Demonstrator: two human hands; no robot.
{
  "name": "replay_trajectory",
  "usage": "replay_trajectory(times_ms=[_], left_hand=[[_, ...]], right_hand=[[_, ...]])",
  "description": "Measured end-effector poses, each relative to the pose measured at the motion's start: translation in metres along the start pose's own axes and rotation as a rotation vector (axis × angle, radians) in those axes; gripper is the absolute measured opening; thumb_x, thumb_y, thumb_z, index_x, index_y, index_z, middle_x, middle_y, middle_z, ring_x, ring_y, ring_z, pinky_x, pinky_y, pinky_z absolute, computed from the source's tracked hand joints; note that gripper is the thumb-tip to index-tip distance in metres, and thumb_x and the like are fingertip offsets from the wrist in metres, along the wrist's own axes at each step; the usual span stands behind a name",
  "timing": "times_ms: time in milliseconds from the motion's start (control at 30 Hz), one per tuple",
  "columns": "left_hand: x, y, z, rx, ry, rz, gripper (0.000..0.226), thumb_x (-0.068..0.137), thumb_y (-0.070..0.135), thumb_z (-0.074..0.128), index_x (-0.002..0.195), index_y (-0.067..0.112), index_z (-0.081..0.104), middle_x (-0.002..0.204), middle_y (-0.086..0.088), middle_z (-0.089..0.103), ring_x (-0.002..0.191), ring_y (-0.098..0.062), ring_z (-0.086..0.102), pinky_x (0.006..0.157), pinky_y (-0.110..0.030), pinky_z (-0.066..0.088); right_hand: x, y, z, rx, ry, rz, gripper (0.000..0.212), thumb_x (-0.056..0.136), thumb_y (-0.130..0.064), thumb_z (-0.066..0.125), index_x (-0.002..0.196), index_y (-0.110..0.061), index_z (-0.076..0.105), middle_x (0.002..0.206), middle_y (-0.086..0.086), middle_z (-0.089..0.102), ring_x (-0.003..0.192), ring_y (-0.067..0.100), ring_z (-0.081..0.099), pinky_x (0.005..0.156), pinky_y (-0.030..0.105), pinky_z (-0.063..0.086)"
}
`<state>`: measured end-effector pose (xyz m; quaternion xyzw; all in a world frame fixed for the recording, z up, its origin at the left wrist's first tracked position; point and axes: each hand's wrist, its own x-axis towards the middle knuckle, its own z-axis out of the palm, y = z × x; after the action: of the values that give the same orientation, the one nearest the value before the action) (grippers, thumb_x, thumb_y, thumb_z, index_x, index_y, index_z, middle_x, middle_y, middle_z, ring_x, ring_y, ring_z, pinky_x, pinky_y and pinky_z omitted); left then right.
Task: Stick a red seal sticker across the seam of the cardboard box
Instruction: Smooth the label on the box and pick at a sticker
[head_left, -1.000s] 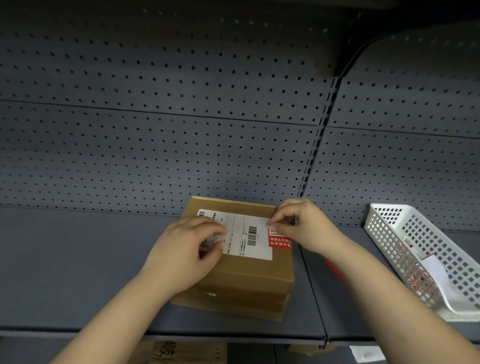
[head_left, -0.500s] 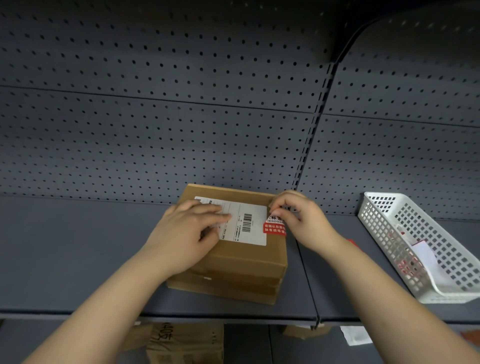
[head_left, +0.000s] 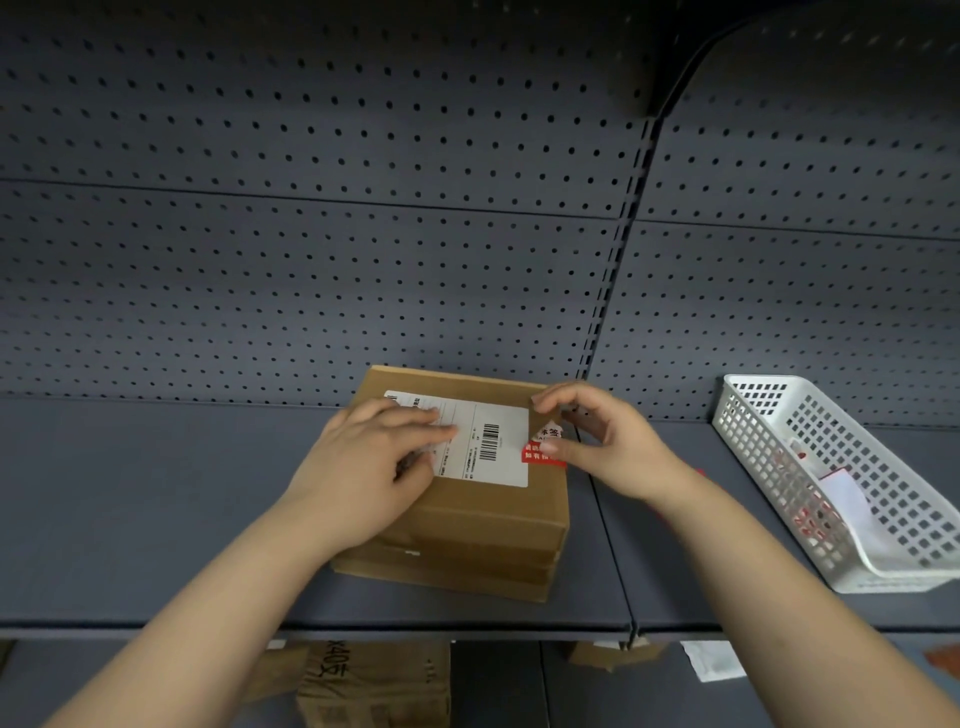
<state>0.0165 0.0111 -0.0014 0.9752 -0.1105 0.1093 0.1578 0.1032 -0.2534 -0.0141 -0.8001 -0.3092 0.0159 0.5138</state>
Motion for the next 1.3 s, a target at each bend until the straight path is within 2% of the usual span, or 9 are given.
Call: replay_trajectory(times_ms=[100, 200, 267, 467, 767, 933, 1033, 1100, 1300], left_hand=[[0.0, 0.001, 0.0, -0.007, 0.004, -0.002, 0.062, 0.076, 0.057, 0.019, 0.129, 0.049, 0.05, 0.141, 0.022, 0.046, 0.133, -0.011, 0.032, 0.109, -0.037, 0.022], [0.0, 0.0, 0.001, -0.009, 0.013, 0.0, 0.061, 0.076, 0.056, 0.02, 0.128, 0.049, 0.051, 0.14, 0.022, 0.048, 0.133, -0.011, 0.033, 0.109, -0.038, 0.024], [0.0, 0.0, 0.001, -0.01, 0.015, -0.005, 0.059, 0.077, 0.056, 0.021, 0.128, 0.049, 0.051, 0.139, 0.023, 0.048, 0.133, -0.01, 0.033, 0.109, -0.039, 0.025], [-0.001, -0.001, 0.002, -0.034, 0.026, -0.012, 0.057, 0.078, 0.054, 0.024, 0.126, 0.05, 0.052, 0.138, 0.024, 0.049, 0.132, -0.009, 0.034, 0.11, -0.04, 0.026], [-0.001, 0.0, 0.002, -0.047, 0.046, -0.006, 0.054, 0.079, 0.055, 0.027, 0.124, 0.048, 0.055, 0.132, 0.027, 0.049, 0.129, -0.011, 0.037, 0.107, -0.039, 0.028], [-0.001, -0.001, 0.002, -0.059, 0.05, 0.001, 0.05, 0.08, 0.053, 0.03, 0.122, 0.049, 0.056, 0.13, 0.026, 0.05, 0.128, -0.013, 0.04, 0.106, -0.045, 0.031], [-0.001, -0.001, 0.003, -0.062, 0.059, 0.001, 0.048, 0.081, 0.053, 0.032, 0.122, 0.048, 0.057, 0.131, 0.022, 0.055, 0.127, -0.014, 0.042, 0.106, -0.047, 0.032], [-0.001, -0.001, 0.003, -0.062, 0.062, 0.001, 0.047, 0.081, 0.052, 0.032, 0.121, 0.048, 0.058, 0.129, 0.023, 0.054, 0.126, -0.014, 0.042, 0.105, -0.047, 0.033], [-0.001, -0.001, 0.002, -0.064, 0.07, 0.012, 0.046, 0.082, 0.051, 0.034, 0.121, 0.047, 0.058, 0.126, 0.026, 0.052, 0.124, -0.014, 0.044, 0.104, -0.049, 0.035]], right_hand=[[0.009, -0.005, -0.001, -0.153, -0.033, 0.01, 0.03, 0.08, -0.019, 0.074, 0.109, -0.019, 0.068, 0.118, 0.0, 0.064, 0.117, 0.012, 0.056, 0.105, 0.025, 0.041], [0.013, -0.007, 0.0, -0.204, -0.04, -0.025, 0.01, 0.079, -0.017, 0.074, 0.089, -0.019, 0.076, 0.11, -0.001, 0.069, 0.112, 0.014, 0.058, 0.103, 0.032, 0.041], [0.012, -0.006, 0.0, -0.138, -0.022, -0.017, 0.008, 0.079, -0.012, 0.074, 0.083, -0.018, 0.077, 0.107, -0.003, 0.07, 0.108, 0.013, 0.06, 0.1, 0.032, 0.044], [0.005, -0.001, -0.003, 0.144, 0.008, -0.023, 0.03, 0.08, 0.003, 0.068, 0.074, -0.025, 0.076, 0.112, -0.001, 0.066, 0.111, 0.012, 0.06, 0.089, 0.02, 0.049], [-0.007, 0.013, -0.007, 0.334, -0.003, -0.04, 0.015, 0.081, 0.009, 0.061, 0.081, -0.003, 0.07, 0.124, 0.015, 0.061, 0.121, 0.014, 0.056, 0.091, 0.017, 0.047], [-0.007, 0.02, -0.005, 0.438, -0.011, -0.028, 0.027, 0.085, 0.006, 0.06, 0.077, -0.017, 0.073, 0.128, 0.011, 0.061, 0.127, 0.02, 0.053, 0.095, 0.03, 0.048], [-0.007, 0.021, -0.006, 0.588, -0.021, -0.009, 0.004, 0.082, -0.019, 0.071, 0.079, -0.017, 0.07, 0.132, 0.013, 0.057, 0.128, 0.028, 0.051, 0.09, 0.041, 0.05], [-0.008, 0.02, -0.009, 0.674, -0.02, 0.015, 0.018, 0.076, -0.032, 0.076, 0.08, -0.016, 0.069, 0.134, 0.014, 0.055, 0.13, 0.029, 0.05, 0.087, 0.043, 0.052], [-0.016, 0.02, -0.014, 0.7, -0.01, 0.026, 0.017, 0.078, -0.03, 0.073, 0.084, -0.015, 0.068, 0.136, 0.017, 0.056, 0.132, 0.028, 0.05, 0.103, 0.048, 0.045]])
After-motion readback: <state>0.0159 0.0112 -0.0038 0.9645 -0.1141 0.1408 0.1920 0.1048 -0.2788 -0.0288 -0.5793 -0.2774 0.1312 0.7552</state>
